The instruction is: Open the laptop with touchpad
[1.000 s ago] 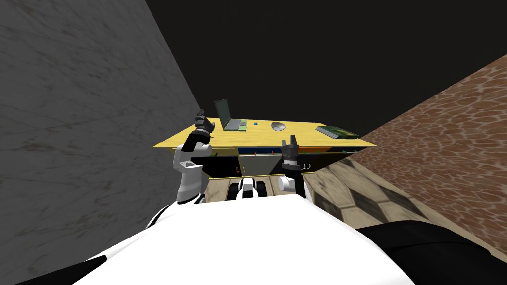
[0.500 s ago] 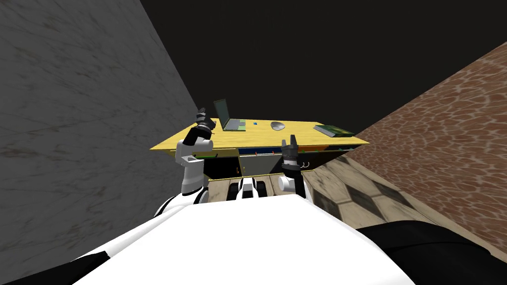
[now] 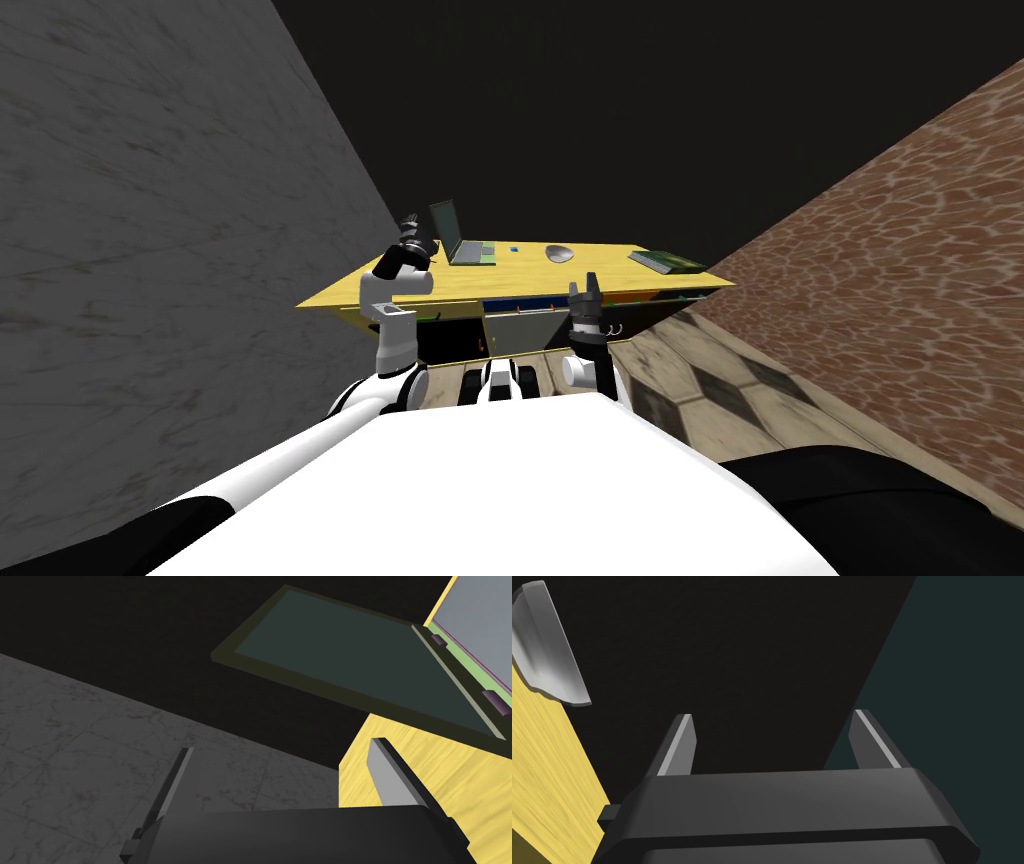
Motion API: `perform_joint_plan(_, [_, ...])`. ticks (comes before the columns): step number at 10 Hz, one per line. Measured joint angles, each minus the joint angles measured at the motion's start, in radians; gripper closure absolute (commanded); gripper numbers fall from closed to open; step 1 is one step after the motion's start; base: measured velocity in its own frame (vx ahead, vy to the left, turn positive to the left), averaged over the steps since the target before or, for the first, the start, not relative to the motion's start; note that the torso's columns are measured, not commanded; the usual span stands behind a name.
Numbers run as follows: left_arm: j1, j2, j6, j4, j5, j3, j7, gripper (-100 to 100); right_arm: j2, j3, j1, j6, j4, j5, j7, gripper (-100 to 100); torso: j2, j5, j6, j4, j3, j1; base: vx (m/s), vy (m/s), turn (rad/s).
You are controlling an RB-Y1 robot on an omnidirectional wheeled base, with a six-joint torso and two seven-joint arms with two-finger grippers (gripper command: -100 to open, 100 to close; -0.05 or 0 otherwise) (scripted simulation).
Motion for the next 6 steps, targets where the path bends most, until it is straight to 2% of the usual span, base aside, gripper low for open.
perform_joint_plan(6, [-0.118, -0.013, 0.131, 0.059, -0.025, 0.023, 0.061, -100, 0.000, 0.000, 0.000, 0.000, 0.000, 0.000, 0.000, 0, 0.000, 0.000, 0.000, 0.000, 0.000, 0.000, 0.000, 0.032, -0.059])
